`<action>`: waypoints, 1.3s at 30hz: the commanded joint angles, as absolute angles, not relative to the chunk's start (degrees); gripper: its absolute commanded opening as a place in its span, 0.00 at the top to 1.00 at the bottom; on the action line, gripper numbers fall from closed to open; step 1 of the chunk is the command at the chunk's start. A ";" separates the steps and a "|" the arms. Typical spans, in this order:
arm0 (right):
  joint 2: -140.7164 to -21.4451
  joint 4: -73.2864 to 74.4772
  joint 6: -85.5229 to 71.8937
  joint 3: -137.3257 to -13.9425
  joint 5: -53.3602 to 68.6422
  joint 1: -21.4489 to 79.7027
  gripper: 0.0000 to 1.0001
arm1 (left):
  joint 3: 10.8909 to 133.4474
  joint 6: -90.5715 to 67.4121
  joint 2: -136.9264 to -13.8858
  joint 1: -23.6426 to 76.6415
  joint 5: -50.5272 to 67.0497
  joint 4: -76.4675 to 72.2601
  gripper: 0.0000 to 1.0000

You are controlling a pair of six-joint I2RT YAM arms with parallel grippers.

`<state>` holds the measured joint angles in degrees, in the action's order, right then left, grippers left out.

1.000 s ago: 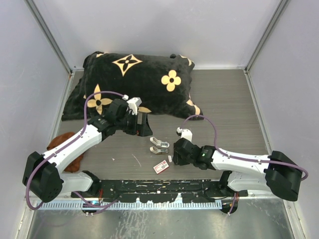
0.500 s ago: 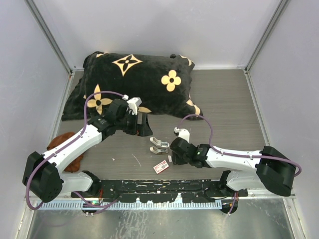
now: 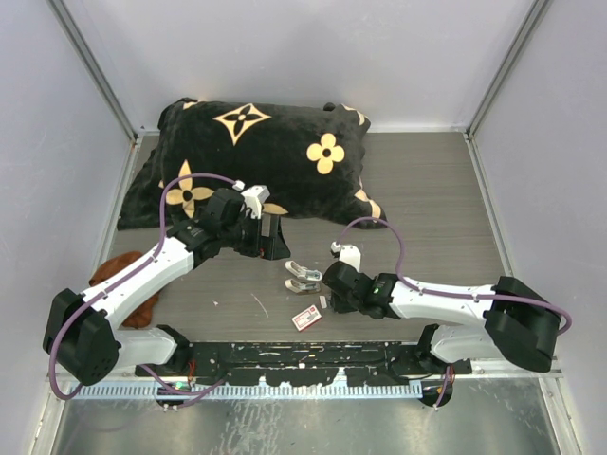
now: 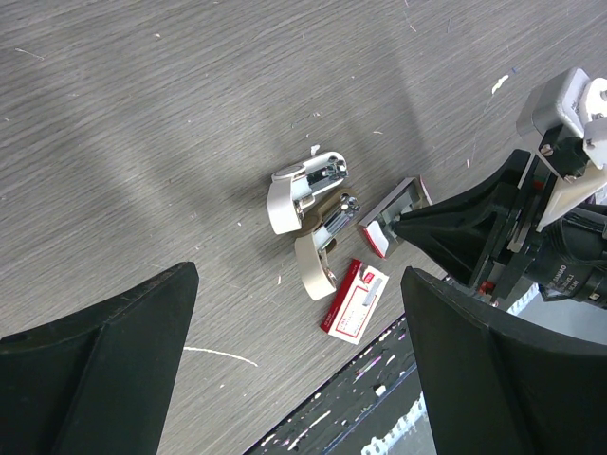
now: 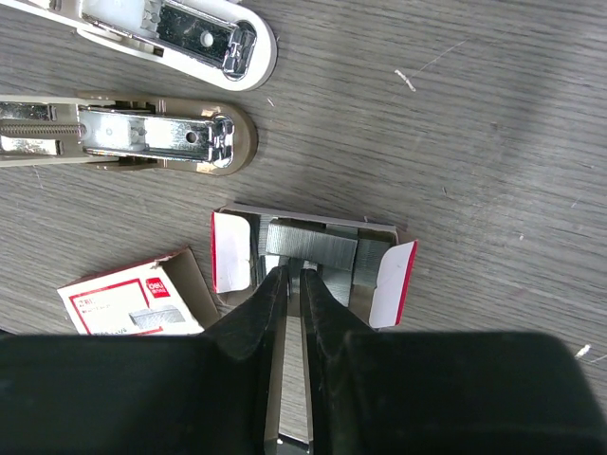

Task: Load the staples into the stapler

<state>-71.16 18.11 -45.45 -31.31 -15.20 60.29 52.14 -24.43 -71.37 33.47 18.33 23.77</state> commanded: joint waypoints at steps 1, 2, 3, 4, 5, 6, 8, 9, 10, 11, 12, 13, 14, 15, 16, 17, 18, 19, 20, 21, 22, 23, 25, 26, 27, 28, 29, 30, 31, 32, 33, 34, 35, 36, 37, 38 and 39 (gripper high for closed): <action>-71.57 17.34 -46.41 -33.13 -16.78 60.58 0.84 | 52.68 -23.57 -69.70 33.60 18.74 21.01 0.09; -71.76 16.97 -46.40 -33.05 -16.52 60.60 0.84 | 52.75 -23.58 -69.70 33.60 18.76 20.97 0.09; -71.87 16.66 -46.40 -32.88 -16.26 60.56 0.84 | 52.66 -23.56 -69.70 33.58 18.73 20.94 0.09; -72.01 16.28 -46.41 -32.86 -15.97 60.56 0.84 | 52.66 -23.60 -69.70 33.59 18.80 20.92 0.09; -72.21 16.04 -46.40 -32.84 -15.85 60.57 0.84 | 52.65 -23.57 -69.70 33.63 18.73 20.92 0.09; -72.35 15.92 -46.40 -32.82 -15.82 60.57 0.84 | 52.65 -23.57 -69.70 33.58 18.80 20.92 0.09; -72.83 15.84 -46.36 -32.84 -15.78 60.56 0.86 | 52.65 -23.61 -69.70 33.58 18.73 20.92 0.09; -72.92 15.74 -46.32 -32.85 -15.62 60.61 0.90 | 52.71 -23.57 -69.71 33.60 18.73 20.92 0.09; -72.96 15.61 -46.31 -32.76 -15.50 60.57 0.93 | 52.68 -23.59 -69.63 33.65 18.72 20.92 0.09; -72.88 15.52 -46.38 -32.66 -15.47 60.56 0.96 | 52.69 -23.53 -69.61 33.64 18.72 20.92 0.09; -72.69 15.48 -46.55 -32.65 -15.40 60.56 0.99 | 52.66 -23.51 -69.53 33.59 18.79 20.92 0.09; -72.18 15.40 -46.76 -32.47 -15.38 60.60 0.99 | 52.58 -23.35 -69.40 33.62 18.66 20.92 0.09; -71.50 15.22 -47.00 -32.34 -15.34 60.62 0.99 | 52.58 -23.23 -69.19 33.62 18.26 20.92 0.09; -70.56 14.94 -47.24 -32.18 -15.23 60.56 0.99 | 52.50 -23.09 -68.82 33.66 17.84 20.99 0.09; -69.39 14.49 -47.53 -31.85 -15.09 60.56 0.99 | 52.29 -22.91 -67.98 33.58 17.26 20.96 0.09; -68.05 13.91 -47.74 -31.46 -14.97 60.56 0.99 | 52.17 -22.66 -67.19 33.59 16.44 20.80 0.09; -66.77 13.10 -47.80 -31.15 -14.79 60.51 0.99 | 51.90 -22.47 -66.14 33.61 15.46 20.63 0.09; -65.53 12.31 -47.81 -30.81 -14.57 60.54 0.99 | 51.68 -22.28 -65.03 33.60 14.28 20.57 0.09; -64.42 11.56 -47.81 -30.53 -14.40 60.43 0.99 | 51.39 -22.11 -63.87 33.61 13.11 20.49 0.08; -63.40 10.87 -47.74 -30.38 -14.21 60.33 0.99 | 51.08 -22.11 -62.44 33.58 12.09 20.40 0.08; -62.66 10.22 -47.61 -30.08 -13.72 60.11 0.99 | 50.76 -22.39 -61.09 33.57 10.97 20.27 0.07; -61.99 9.38 -47.49 -29.83 -13.39 59.90 0.99 | 50.27 -22.93 -59.61 33.55 10.11 19.95 0.07; -61.03 7.98 -47.45 -29.05 -13.10 59.19 0.99 | 48.81 -24.80 -56.79 33.57 8.79 18.74 0.06; -60.77 7.58 -47.33 -28.80 -12.09 58.77 0.99 | 47.90 -25.97 -55.53 33.57 8.45 18.33 0.06; -60.51 7.45 -47.25 -28.64 -11.06 58.54 0.99 | 47.26 -27.25 -54.53 33.57 8.32 17.94 0.06; -60.47 7.39 -47.02 -28.49 -10.74 58.42 0.99 | 46.72 -28.55 -53.48 33.57 8.37 17.81 0.05; -60.32 7.38 -46.53 -28.48 -10.63 58.38 0.99 | 46.08 -29.68 -52.60 33.53 8.66 17.65 0.05; -60.38 7.81 -46.01 -28.56 -10.75 58.39 0.99 | 45.46 -30.75 -51.82 33.58 9.11 17.53 0.05; -60.59 9.04 -45.52 -28.83 -11.20 58.36 0.99 | 44.94 -31.52 -51.15 33.60 9.40 17.46 0.05; -60.96 11.57 -44.93 -29.44 -11.89 58.36 0.99 | 44.55 -32.01 -50.60 33.58 9.59 17.71 0.05; -61.34 13.97 -44.33 -30.08 -13.18 58.37 0.97 | 44.41 -32.10 -50.27 33.53 9.66 18.51 0.05; -61.67 16.42 -43.85 -30.79 -15.00 58.36 0.92 | 44.44 -32.02 -50.17 33.56 9.62 19.65 0.05; -61.83 18.35 -43.37 -31.33 -16.06 58.36 0.88 | 44.61 -31.93 -50.25 33.55 9.66 20.69 0.05; -61.85 19.93 -42.68 -31.58 -16.85 58.37 0.84 | 44.62 -31.92 -50.26 33.57 9.67 21.62 0.05; -61.75 20.89 -42.17 -31.62 -17.25 58.36 0.82 | 44.58 -31.99 -50.19 33.61 9.93 22.22 0.05; -61.52 21.37 -41.50 -31.64 -17.25 58.40 0.80 | 44.44 -31.92 -50.11 33.61 10.45 22.58 0.06; -61.42 21.70 -41.19 -31.60 -17.04 58.36 0.78 | 44.32 -32.14 -49.90 33.66 10.68 22.92 0.08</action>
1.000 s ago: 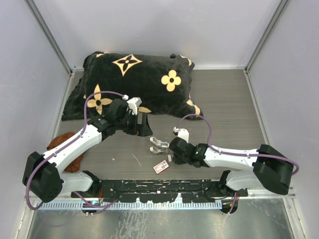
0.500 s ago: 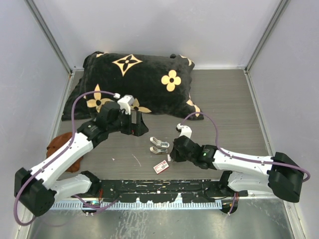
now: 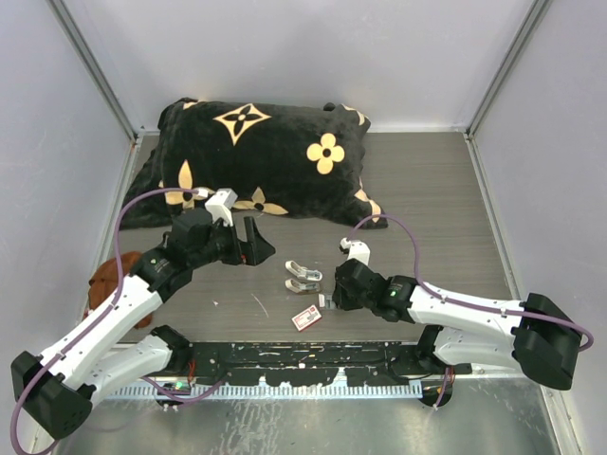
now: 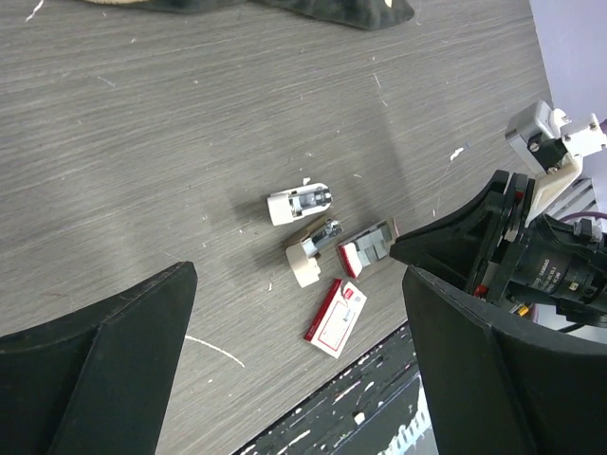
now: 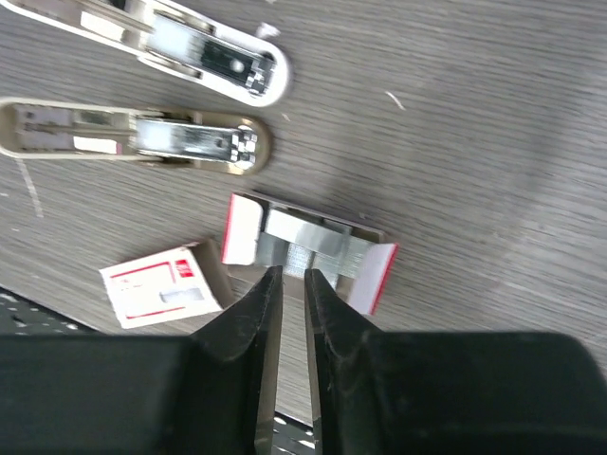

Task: Load the staples into the stapler

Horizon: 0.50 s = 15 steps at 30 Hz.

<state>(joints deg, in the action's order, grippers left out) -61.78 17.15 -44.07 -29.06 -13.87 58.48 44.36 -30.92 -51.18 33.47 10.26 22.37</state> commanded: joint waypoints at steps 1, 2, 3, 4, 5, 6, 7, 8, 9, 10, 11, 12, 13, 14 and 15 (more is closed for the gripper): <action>-61.51 22.13 -41.14 -31.64 -16.86 58.37 0.77 | 44.18 -32.42 -49.82 33.71 10.67 23.32 0.09; -61.66 22.24 -41.13 -31.61 -16.53 58.36 0.76 | 44.07 -32.85 -49.69 33.98 10.55 23.75 0.11; -61.88 22.31 -41.13 -31.64 -16.13 58.36 0.76 | 43.99 -33.44 -49.53 34.45 10.03 24.12 0.12; -62.12 22.38 -41.28 -31.63 -16.08 58.39 0.76 | 43.81 -34.21 -49.37 35.33 9.18 24.26 0.12; -62.34 22.63 -41.38 -31.58 -16.13 58.36 0.76 | 43.60 -35.02 -49.18 36.56 8.08 24.34 0.12; -62.58 22.67 -41.47 -31.59 -16.28 58.37 0.76 | 43.33 -35.85 -49.08 38.22 6.47 24.28 0.15; -62.89 22.82 -41.67 -31.56 -16.60 58.36 0.75 | 43.11 -36.67 -49.10 40.23 4.91 24.13 0.16; -63.20 22.92 -41.74 -31.70 -16.81 58.40 0.75 | 42.82 -37.40 -49.22 42.43 3.06 23.77 0.17; -63.53 23.05 -41.78 -31.80 -17.06 58.36 0.75 | 42.68 -38.18 -49.59 44.41 1.36 23.47 0.17; -63.98 23.26 -41.91 -32.01 -17.32 58.36 0.75 | 42.57 -38.95 -50.11 46.48 0.05 23.08 0.18; -64.34 23.45 -42.00 -32.21 -17.74 58.36 0.74 | 42.49 -39.81 -50.70 48.17 -1.13 22.77 0.18; -64.68 23.87 -42.20 -32.42 -18.08 58.38 0.74 | 42.26 -40.74 -51.44 49.84 -1.96 22.23 0.19; -65.00 24.22 -42.43 -32.68 -18.56 58.36 0.74 | 41.82 -41.63 -52.04 51.31 -2.78 21.43 0.19; -65.23 24.42 -42.59 -32.87 -18.93 58.36 0.74 | 41.28 -42.59 -52.48 52.48 -3.41 20.58 0.20; -65.43 24.56 -42.70 -32.97 -19.18 58.36 0.72 | 40.78 -43.38 -52.98 53.53 -3.95 19.62 0.20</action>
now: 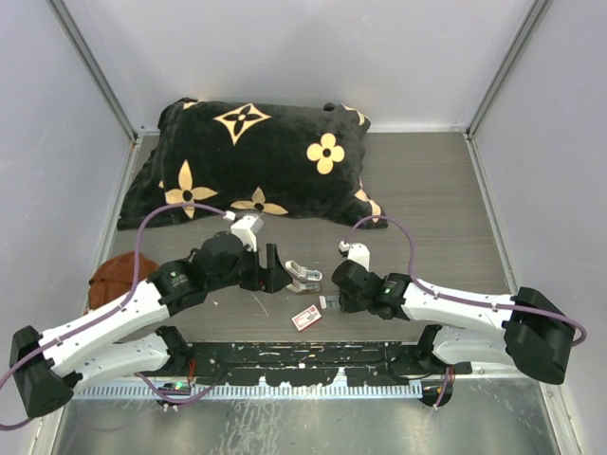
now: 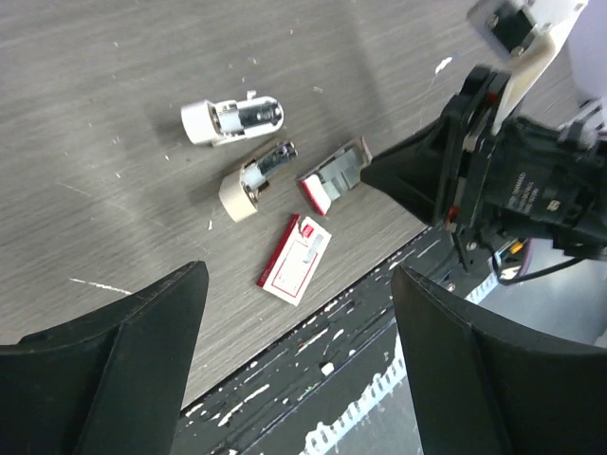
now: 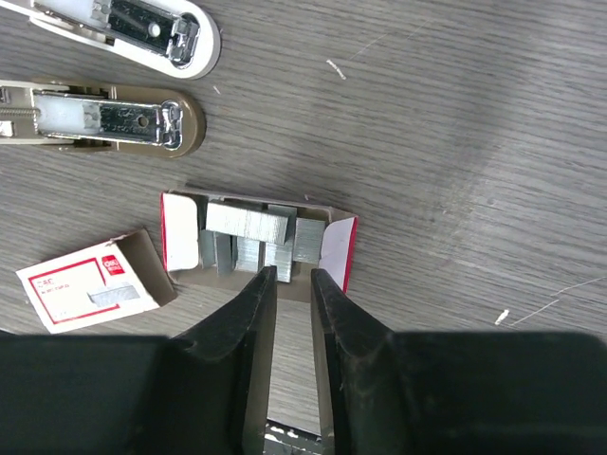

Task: Load the staples into the stapler

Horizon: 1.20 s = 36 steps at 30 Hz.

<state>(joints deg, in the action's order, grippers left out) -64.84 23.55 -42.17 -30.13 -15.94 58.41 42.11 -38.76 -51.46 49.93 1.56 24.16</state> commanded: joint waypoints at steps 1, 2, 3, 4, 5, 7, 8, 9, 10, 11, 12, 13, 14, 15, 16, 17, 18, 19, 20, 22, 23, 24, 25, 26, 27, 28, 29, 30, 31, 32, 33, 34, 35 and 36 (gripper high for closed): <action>-65.61 24.47 -42.83 -33.10 -19.47 58.36 0.71 | 40.23 -44.08 -53.41 54.23 -4.27 18.83 0.20; -65.74 24.50 -42.95 -33.05 -19.74 58.44 0.69 | 39.77 -44.85 -53.98 54.81 -4.39 18.26 0.20; -66.01 24.48 -42.97 -33.15 -20.11 58.42 0.69 | 39.47 -45.31 -54.27 54.95 -4.32 17.87 0.20; -66.12 24.52 -43.04 -33.27 -20.58 58.38 0.68 | 39.17 -45.69 -54.43 55.01 -4.42 17.66 0.20; -66.33 24.50 -43.11 -33.36 -20.97 58.39 0.67 | 38.85 -45.96 -54.56 55.02 -4.51 17.48 0.20; -66.72 24.42 -43.14 -33.42 -21.70 58.37 0.66 | 38.17 -46.29 -54.38 55.02 -4.92 17.05 0.20; -66.97 24.39 -43.10 -33.47 -21.90 58.36 0.66 | 37.81 -46.50 -54.29 55.02 -5.22 16.79 0.20; -67.26 24.44 -43.07 -33.57 -22.15 58.36 0.66 | 37.45 -46.76 -54.28 55.04 -5.50 16.64 0.21; -67.55 24.53 -43.07 -33.65 -22.38 58.36 0.66 | 37.30 -47.07 -54.23 55.07 -5.61 16.63 0.22; -67.78 24.52 -43.02 -33.54 -22.55 58.38 0.66 | 37.08 -47.32 -54.20 55.03 -5.62 16.57 0.24; -67.90 24.55 -43.06 -33.55 -22.80 58.38 0.67 | 36.88 -47.63 -54.15 55.05 -5.55 16.40 0.26; -68.01 24.60 -43.04 -33.45 -22.99 58.40 0.67 | 36.65 -47.78 -54.10 55.10 -5.40 16.19 0.27; -68.28 24.61 -43.02 -33.34 -23.17 58.37 0.67 | 36.34 -47.81 -53.93 55.03 -5.19 15.87 0.28; -68.37 24.47 -42.97 -33.35 -23.37 58.36 0.68 | 36.22 -47.89 -53.74 55.09 -5.00 15.77 0.30; -68.54 24.43 -42.91 -33.32 -23.42 58.39 0.68 | 35.98 -47.89 -53.64 55.09 -4.70 15.48 0.31; -68.59 24.21 -42.78 -33.23 -23.43 58.41 0.68 | 35.83 -47.89 -53.59 55.22 -4.40 15.35 0.32; -68.60 23.89 -42.61 -33.07 -23.31 58.38 0.68 | 35.73 -47.97 -53.59 55.55 -4.31 15.26 0.33; -68.52 23.60 -42.41 -32.99 -23.15 58.36 0.68 | 35.69 -48.10 -53.62 55.94 -4.33 15.21 0.34; -68.51 23.49 -42.10 -32.90 -23.14 58.37 0.68 | 35.64 -48.30 -53.68 56.32 -4.35 15.25 0.35; -68.50 23.29 -41.66 -32.96 -23.50 58.43 0.67 | 35.52 -48.70 -54.12 57.33 -4.58 14.98 0.37; -68.57 23.25 -41.40 -32.88 -23.55 58.37 0.67 | 35.51 -48.96 -54.40 58.00 -4.80 14.68 0.38; -68.68 23.13 -41.13 -32.81 -23.56 58.36 0.68 | 35.51 -49.14 -54.79 58.72 -5.19 14.41 0.39; -68.77 22.97 -40.87 -32.74 -23.57 58.36 0.68 | 35.51 -49.35 -55.14 59.35 -5.57 14.25 0.40; -68.95 22.81 -40.56 -32.62 -23.41 58.36 0.68 | 35.60 -49.58 -55.56 59.88 -5.91 14.07 0.40; -69.10 22.44 -40.30 -32.48 -23.20 58.36 0.68 | 35.64 -49.79 -55.98 60.32 -6.16 13.92 0.41; -69.21 21.99 -40.07 -32.32 -23.05 58.36 0.68 | 35.48 -49.99 -56.37 60.61 -6.27 13.62 0.42; -69.34 21.53 -39.84 -32.10 -22.85 58.36 0.69 | 35.52 -50.16 -56.55 60.77 -6.39 13.25 0.42; -69.51 21.13 -39.67 -31.74 -22.69 58.36 0.69 | 35.44 -50.30 -56.81 60.96 -6.43 12.98 0.43; -69.72 20.52 -39.46 -31.48 -22.55 58.32 0.69 | 35.42 -50.33 -56.90 61.06 -6.48 12.86 0.44; -70.07 20.11 -39.26 -31.16 -22.25 58.24 0.70 | 35.49 -50.43 -57.07 61.08 -6.57 12.75 0.45; -70.35 19.71 -39.09 -30.89 -22.05 58.22 0.70 | 35.58 -50.43 -57.11 61.23 -6.59 12.70 0.46; -70.65 19.31 -39.01 -30.67 -21.88 58.16 0.70 | 35.66 -50.37 -57.14 61.22 -6.67 12.65 0.47; -70.96 18.99 -38.90 -30.54 -21.71 58.07 0.70 | 35.72 -50.36 -57.18 61.31 -6.73 12.66 0.48; -71.27 18.66 -38.79 -30.36 -21.45 58.00 0.70 | 35.77 -50.36 -57.25 61.31 -6.67 12.56 0.48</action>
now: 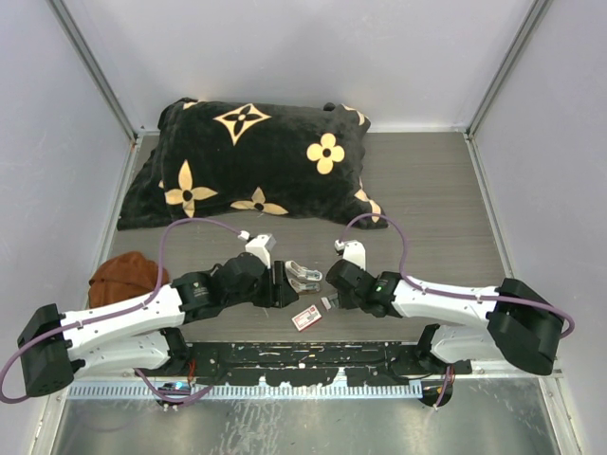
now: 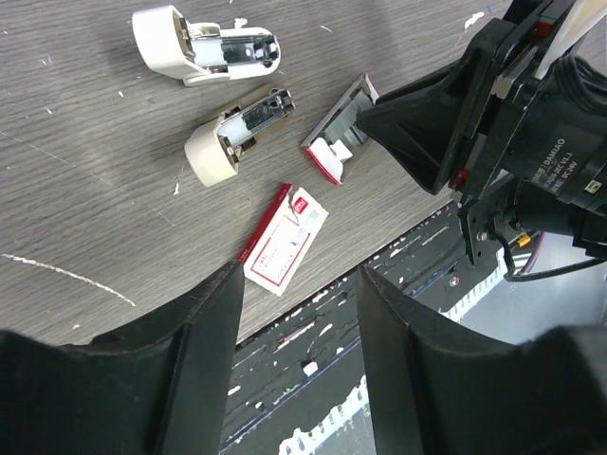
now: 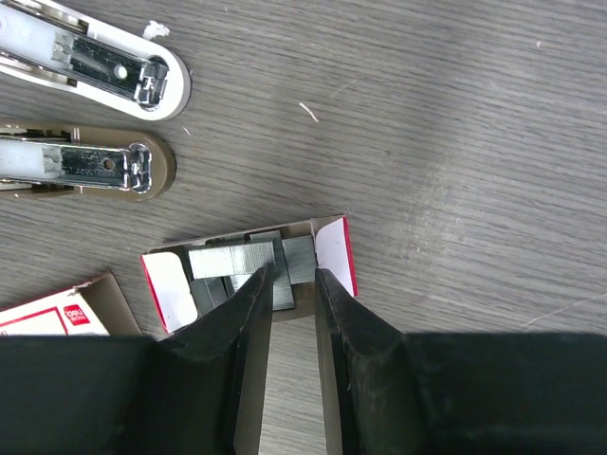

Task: Load the staples into the stapler

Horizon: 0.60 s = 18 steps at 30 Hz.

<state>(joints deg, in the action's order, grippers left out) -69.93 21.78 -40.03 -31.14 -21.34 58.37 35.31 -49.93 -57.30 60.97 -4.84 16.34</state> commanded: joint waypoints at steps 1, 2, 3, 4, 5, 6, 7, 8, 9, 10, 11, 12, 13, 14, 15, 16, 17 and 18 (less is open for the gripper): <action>-71.56 18.30 -38.69 -30.33 -21.17 57.86 0.70 | 35.81 -50.36 -57.23 61.41 -6.71 12.55 0.49; -71.73 17.87 -38.60 -30.10 -20.88 57.81 0.70 | 35.85 -50.42 -57.33 61.51 -6.73 12.52 0.49; -71.94 17.52 -38.51 -29.95 -20.55 57.61 0.72 | 35.86 -50.45 -57.49 61.64 -6.72 12.54 0.49; -72.10 17.23 -38.45 -29.91 -20.26 57.55 0.73 | 35.86 -50.40 -57.50 61.76 -6.74 12.55 0.49; -72.19 17.04 -38.41 -29.86 -20.00 57.49 0.74 | 35.86 -50.52 -57.56 61.83 -6.78 12.57 0.49; -72.24 16.85 -38.33 -29.80 -19.69 57.36 0.75 | 35.79 -50.61 -57.58 61.84 -6.77 12.57 0.49; -72.30 16.61 -38.20 -29.73 -19.45 57.28 0.75 | 35.85 -50.70 -57.62 61.91 -6.84 12.57 0.49; -72.26 16.42 -38.13 -29.52 -19.23 57.24 0.76 | 35.86 -50.71 -57.58 61.92 -6.97 12.52 0.50; -72.22 16.28 -38.07 -29.41 -19.06 57.07 0.77 | 35.86 -50.71 -57.57 61.96 -7.05 12.51 0.50; -72.07 16.26 -38.06 -29.44 -18.92 57.01 0.79 | 35.95 -50.77 -57.57 61.96 -7.11 12.48 0.50; -71.82 16.26 -38.06 -29.51 -18.70 56.96 0.81 | 36.02 -50.80 -57.71 62.04 -7.16 12.49 0.50; -71.45 16.33 -37.98 -29.64 -18.39 57.03 0.82 | 36.08 -50.80 -57.84 62.19 -7.15 12.30 0.51; -70.95 16.39 -37.97 -29.78 -18.10 56.96 0.83 | 36.17 -50.80 -58.10 62.33 -7.05 12.09 0.51; -70.45 16.55 -37.97 -29.98 -17.76 56.98 0.83 | 36.37 -50.83 -58.43 62.51 -7.03 11.86 0.51; -69.85 16.90 -37.97 -30.53 -17.45 57.00 0.84 | 36.58 -50.93 -58.94 62.88 -7.05 11.56 0.51; -69.05 17.37 -37.97 -31.03 -17.34 56.99 0.84 | 36.87 -51.05 -59.48 63.27 -7.10 11.09 0.51; -68.43 17.90 -38.01 -31.43 -17.24 56.98 0.85 | 37.26 -51.37 -60.47 63.83 -7.18 10.41 0.51; -67.70 18.52 -38.06 -31.88 -17.40 56.96 0.86 | 37.76 -51.55 -61.44 64.43 -7.47 9.77 0.51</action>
